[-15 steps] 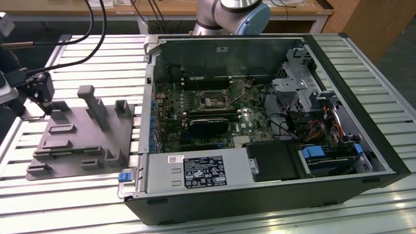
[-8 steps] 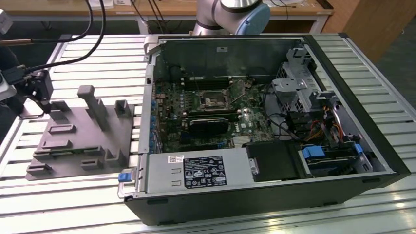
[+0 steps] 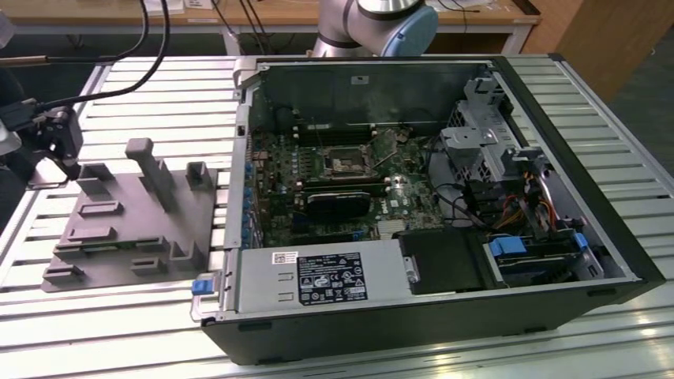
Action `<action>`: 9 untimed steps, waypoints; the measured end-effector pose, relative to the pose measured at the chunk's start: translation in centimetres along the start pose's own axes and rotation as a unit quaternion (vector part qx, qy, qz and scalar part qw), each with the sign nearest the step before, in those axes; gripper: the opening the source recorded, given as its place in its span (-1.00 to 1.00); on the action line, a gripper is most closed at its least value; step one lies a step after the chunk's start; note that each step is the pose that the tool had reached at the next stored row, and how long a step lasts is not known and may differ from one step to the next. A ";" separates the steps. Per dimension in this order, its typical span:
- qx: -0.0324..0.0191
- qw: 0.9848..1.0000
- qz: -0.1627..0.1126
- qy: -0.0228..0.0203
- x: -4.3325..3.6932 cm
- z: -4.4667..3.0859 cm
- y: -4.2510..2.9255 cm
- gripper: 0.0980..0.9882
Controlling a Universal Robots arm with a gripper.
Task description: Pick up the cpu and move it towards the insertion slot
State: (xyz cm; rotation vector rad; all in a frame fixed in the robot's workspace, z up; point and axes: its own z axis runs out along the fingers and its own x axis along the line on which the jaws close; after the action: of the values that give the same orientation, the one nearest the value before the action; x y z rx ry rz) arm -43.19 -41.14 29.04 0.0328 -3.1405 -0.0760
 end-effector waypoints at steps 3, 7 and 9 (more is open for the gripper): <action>0.000 1.000 0.000 0.000 0.00 -0.32 0.02 0.00; 0.000 1.000 0.000 0.000 0.00 -0.71 0.04 0.00; 0.000 1.000 0.000 0.000 0.00 -0.98 0.05 0.00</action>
State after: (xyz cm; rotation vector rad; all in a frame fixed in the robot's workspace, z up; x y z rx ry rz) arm -43.19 -41.13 30.01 0.0328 -3.1405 -0.0760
